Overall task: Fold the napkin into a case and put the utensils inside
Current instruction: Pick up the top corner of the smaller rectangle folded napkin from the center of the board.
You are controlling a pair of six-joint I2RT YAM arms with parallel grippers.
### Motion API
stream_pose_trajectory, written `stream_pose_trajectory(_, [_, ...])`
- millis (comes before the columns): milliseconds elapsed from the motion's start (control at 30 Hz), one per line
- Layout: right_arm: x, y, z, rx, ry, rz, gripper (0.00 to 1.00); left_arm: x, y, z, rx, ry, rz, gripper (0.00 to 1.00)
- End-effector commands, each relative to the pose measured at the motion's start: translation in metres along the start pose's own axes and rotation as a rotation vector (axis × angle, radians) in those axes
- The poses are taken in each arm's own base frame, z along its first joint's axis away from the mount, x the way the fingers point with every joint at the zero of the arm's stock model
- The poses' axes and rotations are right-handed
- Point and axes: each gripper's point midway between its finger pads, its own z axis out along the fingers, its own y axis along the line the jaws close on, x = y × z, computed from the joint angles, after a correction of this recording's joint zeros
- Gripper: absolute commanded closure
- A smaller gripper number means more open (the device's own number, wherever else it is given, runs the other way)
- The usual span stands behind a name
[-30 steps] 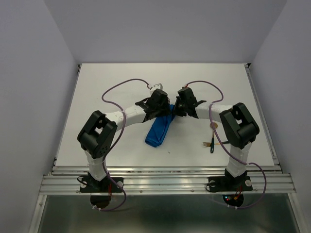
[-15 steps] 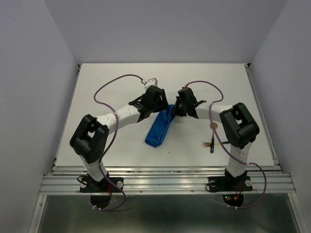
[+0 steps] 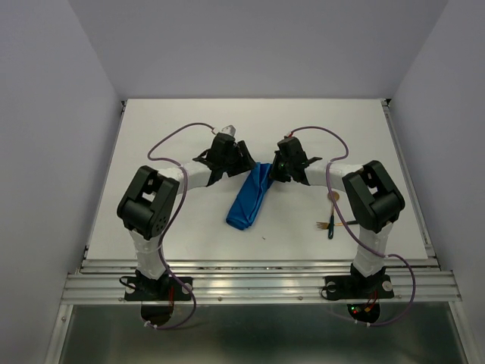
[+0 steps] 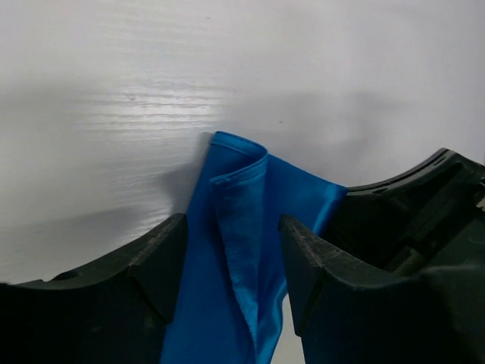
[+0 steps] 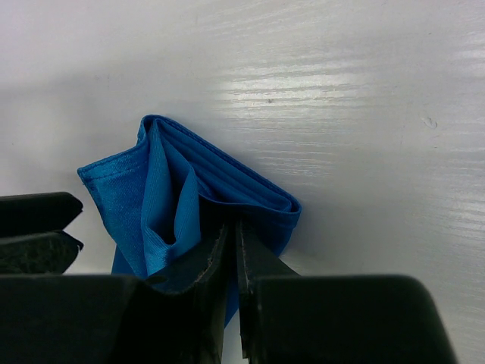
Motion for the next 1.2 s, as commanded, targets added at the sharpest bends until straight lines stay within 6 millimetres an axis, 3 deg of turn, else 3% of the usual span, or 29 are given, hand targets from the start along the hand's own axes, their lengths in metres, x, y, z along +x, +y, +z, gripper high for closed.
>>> stream_pose_trajectory(0, [-0.007, 0.009, -0.012, -0.025, -0.024, -0.007, 0.87, -0.007, -0.043, -0.002, 0.192, -0.002, -0.003, 0.4])
stream_pose_trajectory(200, [-0.007, 0.009, -0.012, -0.025, -0.026, -0.01, 0.87, -0.008, -0.049, 0.003, 0.216, 0.006, -0.023, 0.51])
stream_pose_trajectory(600, [-0.006, 0.008, -0.012, -0.024, -0.022, -0.005, 0.87, -0.002, -0.08, 0.0, 0.345, 0.055, -0.003, 0.51])
stream_pose_trajectory(867, [-0.008, 0.009, -0.014, -0.026, -0.029, 0.001, 0.87, 0.008, -0.087, 0.001, 0.414, 0.096, -0.048, 0.55])
stream_pose_trajectory(1167, [-0.007, 0.009, -0.017, -0.025, -0.03, 0.005, 0.87, -0.01, -0.097, -0.012, 0.519, 0.054, -0.08, 0.59])
